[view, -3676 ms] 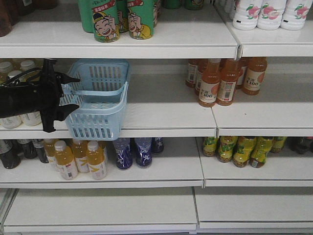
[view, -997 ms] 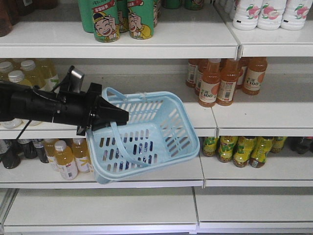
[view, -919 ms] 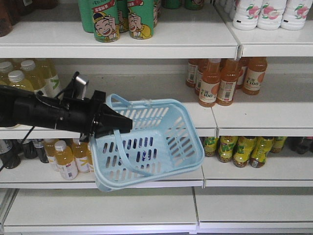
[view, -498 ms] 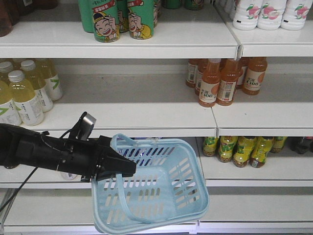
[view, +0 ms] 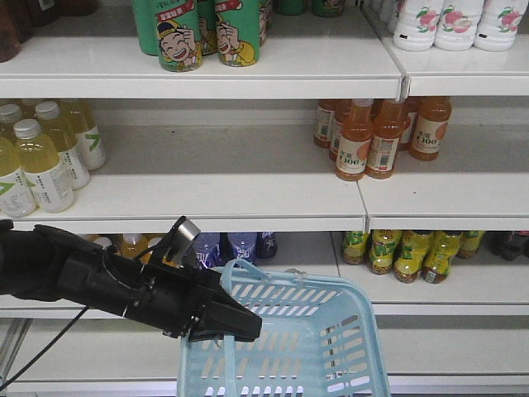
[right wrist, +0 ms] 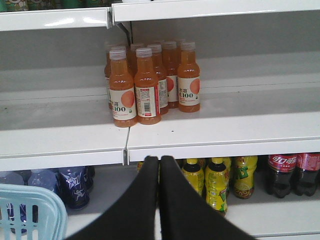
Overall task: Place coke in basket with both arms
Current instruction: 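Grasp the basket handle with the left gripper and lift it off, then drive the base away from the shelf holding the basket in left gripper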
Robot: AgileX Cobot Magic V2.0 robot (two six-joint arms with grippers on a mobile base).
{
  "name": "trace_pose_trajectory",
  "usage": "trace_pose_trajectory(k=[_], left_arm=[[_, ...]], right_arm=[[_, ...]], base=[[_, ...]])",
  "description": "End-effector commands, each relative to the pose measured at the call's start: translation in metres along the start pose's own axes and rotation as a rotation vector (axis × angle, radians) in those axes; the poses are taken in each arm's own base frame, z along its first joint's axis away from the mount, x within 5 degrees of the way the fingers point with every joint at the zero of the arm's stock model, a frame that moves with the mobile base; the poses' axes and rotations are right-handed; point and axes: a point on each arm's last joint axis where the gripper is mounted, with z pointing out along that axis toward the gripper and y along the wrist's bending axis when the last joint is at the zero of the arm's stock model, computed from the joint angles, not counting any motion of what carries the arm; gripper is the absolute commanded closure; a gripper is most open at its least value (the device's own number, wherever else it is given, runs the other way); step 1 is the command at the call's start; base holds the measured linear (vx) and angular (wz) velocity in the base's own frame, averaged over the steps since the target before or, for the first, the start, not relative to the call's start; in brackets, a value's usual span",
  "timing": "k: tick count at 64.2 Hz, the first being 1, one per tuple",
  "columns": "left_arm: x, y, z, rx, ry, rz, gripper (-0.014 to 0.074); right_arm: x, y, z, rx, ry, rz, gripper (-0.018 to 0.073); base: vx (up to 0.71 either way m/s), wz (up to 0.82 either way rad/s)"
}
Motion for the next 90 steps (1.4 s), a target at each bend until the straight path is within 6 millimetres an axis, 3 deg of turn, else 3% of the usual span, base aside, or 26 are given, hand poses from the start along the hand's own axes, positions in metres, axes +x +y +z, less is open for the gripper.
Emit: trace_pose_trajectory(k=[1, 90], left_arm=[[-0.0007, -0.0298, -0.0075, 0.133, -0.016, 0.060, 0.0604], [0.0031, -0.0252, -0.0071, 0.077, 0.033, 0.092, 0.0604]], right_arm=[[-0.0041, -0.0002, -0.0009, 0.002, -0.084, -0.011, 0.0568], [-0.0041, -0.0002, -0.0009, 0.002, -0.084, -0.011, 0.0568]], base=[[0.00, 0.00], [0.00, -0.01]])
